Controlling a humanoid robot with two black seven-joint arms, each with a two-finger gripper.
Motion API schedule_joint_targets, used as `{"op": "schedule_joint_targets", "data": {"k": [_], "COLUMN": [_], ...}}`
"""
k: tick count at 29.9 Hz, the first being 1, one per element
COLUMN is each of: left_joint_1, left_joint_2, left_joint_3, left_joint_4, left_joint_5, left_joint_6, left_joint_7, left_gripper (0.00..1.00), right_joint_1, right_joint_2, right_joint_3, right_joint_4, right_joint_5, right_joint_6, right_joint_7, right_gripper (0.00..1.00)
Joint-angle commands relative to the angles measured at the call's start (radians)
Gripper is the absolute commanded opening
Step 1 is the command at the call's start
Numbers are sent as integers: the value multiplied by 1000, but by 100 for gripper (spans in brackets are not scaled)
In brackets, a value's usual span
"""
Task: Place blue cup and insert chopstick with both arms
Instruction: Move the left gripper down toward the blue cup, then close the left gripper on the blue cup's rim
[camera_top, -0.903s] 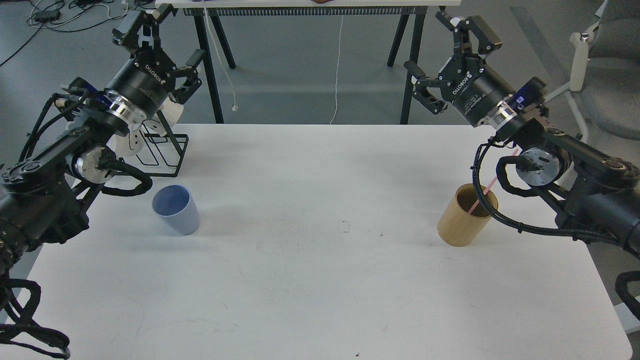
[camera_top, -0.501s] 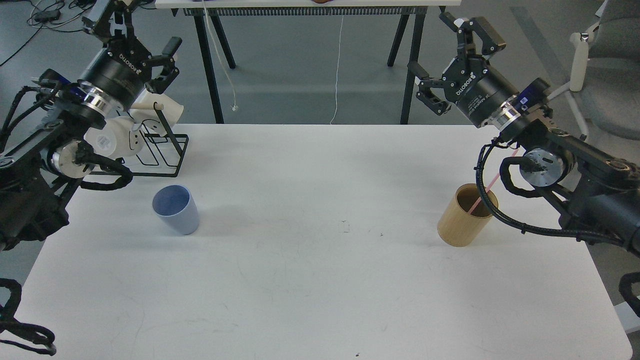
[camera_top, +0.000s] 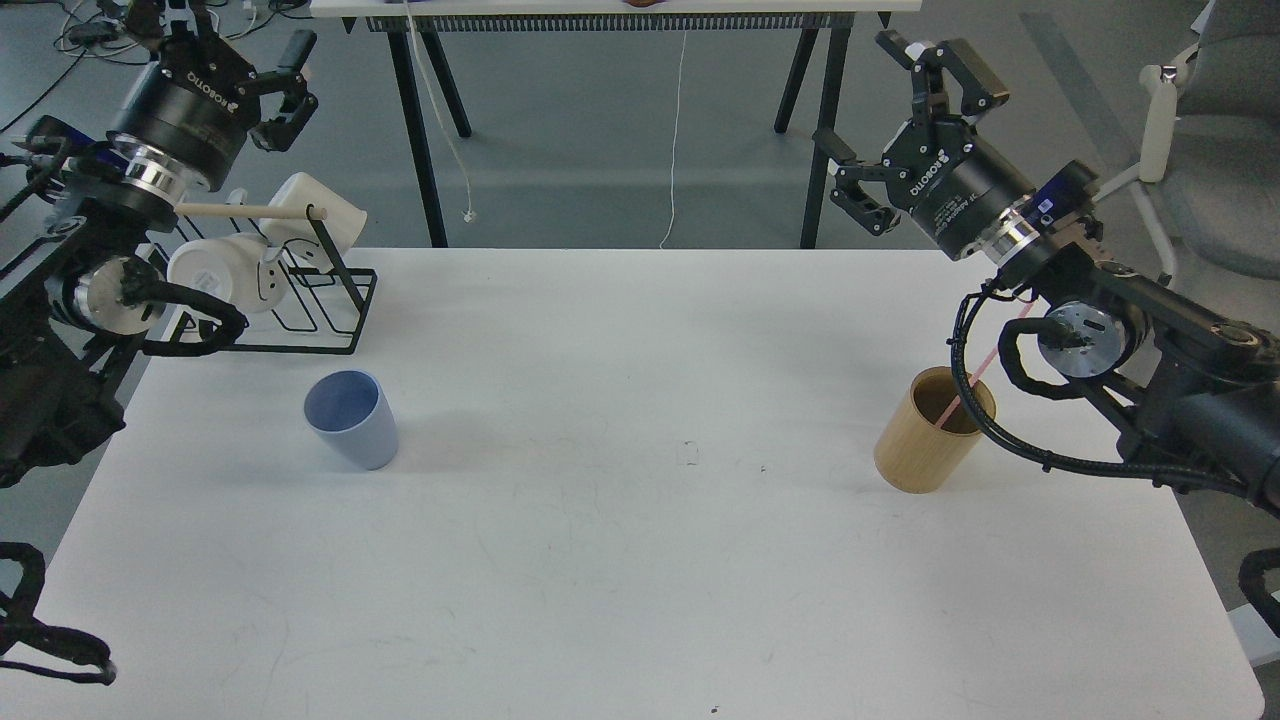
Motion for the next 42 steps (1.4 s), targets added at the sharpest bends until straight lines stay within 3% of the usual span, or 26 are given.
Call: {"op": "schedule_joint_targets", "data": {"k": [1,7,12,17,24,42], "left_joint_1": [-8,-166,-310,-355,-330,-201], "left_joint_2": [113,331,428,469,468,296], "left_joint_3": [31,359,608,774,866,857], "left_joint_4": [-165,-342,-362,-363,-344,-150], "left_joint_5": [68,349,629,1007,1319,1336], "left_joint_6": [0,0,0,0,0,0], "left_joint_7": [0,0,0,0,0,0], "left_gripper": [100,100,100,100,99,99], "right_joint_1": [0,0,0,0,0,-3], "right_joint_2": [-1,-26,-43,-55,-61,-67], "right_joint_3": [-3,0,17,17,31,29], "right_joint_4": [0,0,0,0,0,1], "right_joint_5": [1,0,0,0,0,0], "right_joint_6": [0,0,0,0,0,0], "right_joint_7": [0,0,0,0,0,0], "right_gripper": [99,99,99,99,99,99]}}
